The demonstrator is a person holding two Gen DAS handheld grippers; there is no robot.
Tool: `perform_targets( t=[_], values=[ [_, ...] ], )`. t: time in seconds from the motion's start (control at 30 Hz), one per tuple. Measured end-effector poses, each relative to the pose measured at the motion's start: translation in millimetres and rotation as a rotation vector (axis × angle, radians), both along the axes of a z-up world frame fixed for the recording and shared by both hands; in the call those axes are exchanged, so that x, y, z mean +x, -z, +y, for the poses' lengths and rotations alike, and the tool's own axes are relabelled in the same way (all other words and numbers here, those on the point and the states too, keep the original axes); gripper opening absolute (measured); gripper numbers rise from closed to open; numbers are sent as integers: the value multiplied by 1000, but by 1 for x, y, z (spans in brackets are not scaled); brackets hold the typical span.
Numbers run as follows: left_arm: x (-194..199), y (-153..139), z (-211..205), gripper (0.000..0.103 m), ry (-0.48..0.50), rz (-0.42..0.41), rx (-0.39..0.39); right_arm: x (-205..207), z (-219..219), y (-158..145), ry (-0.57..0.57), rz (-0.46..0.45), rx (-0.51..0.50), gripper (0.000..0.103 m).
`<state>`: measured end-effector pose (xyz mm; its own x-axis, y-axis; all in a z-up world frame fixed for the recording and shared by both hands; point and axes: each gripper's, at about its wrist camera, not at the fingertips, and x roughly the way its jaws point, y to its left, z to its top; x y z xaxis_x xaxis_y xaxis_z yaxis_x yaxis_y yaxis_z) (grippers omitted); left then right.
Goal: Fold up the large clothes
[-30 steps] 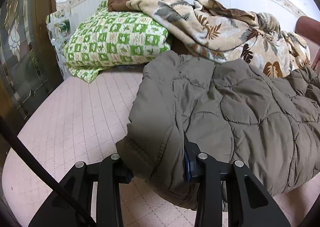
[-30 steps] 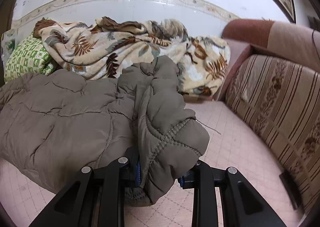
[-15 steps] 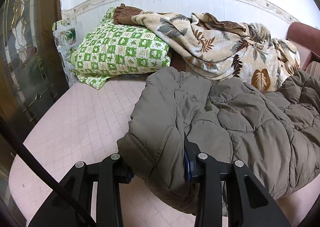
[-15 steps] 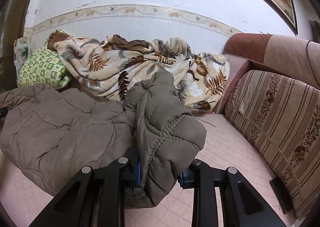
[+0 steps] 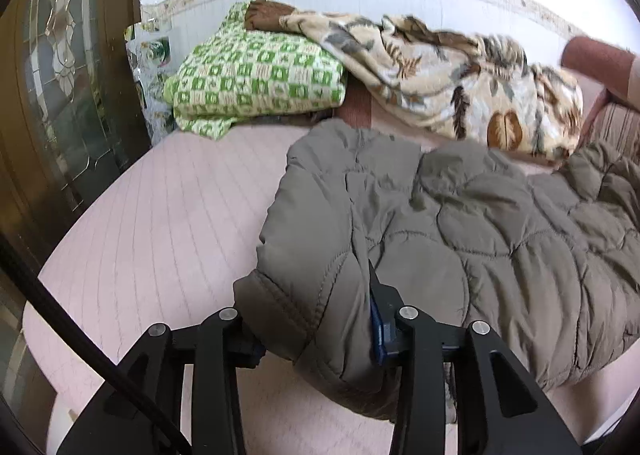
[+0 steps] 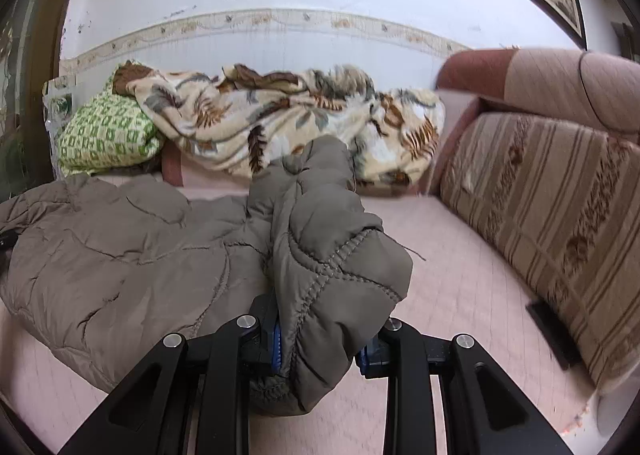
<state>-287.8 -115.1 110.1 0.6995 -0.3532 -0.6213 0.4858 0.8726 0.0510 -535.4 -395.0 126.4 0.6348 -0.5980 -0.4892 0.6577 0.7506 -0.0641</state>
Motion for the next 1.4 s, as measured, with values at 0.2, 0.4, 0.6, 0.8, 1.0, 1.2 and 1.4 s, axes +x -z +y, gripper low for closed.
perform_targets(
  t=[0.2, 0.4, 0.6, 0.8, 1.0, 1.2, 1.4],
  values=[
    [8, 44, 0, 50, -33, 140, 83, -16, -19, 48, 30, 66, 217, 29],
    [13, 57, 5, 91, -118, 149, 123, -27, -47, 86, 60, 60, 418, 37],
    [15, 50, 26, 91, -133, 189, 64, -57, -63, 91, 79, -66, 619, 55],
    [-10, 26, 45, 91, -213, 30, 54, -100, -53, 82, 120, -156, 636, 59],
    [-44, -5, 34, 91, -230, -235, 58, -127, -36, 48, 235, -200, 393, 59],
    [-49, 14, -9, 91, -77, -178, 103, -87, -21, 49, 68, -171, 359, 59],
    [-26, 55, -32, 94, -39, -7, 167, -64, -49, 89, 95, -78, 510, 54]
  ],
)
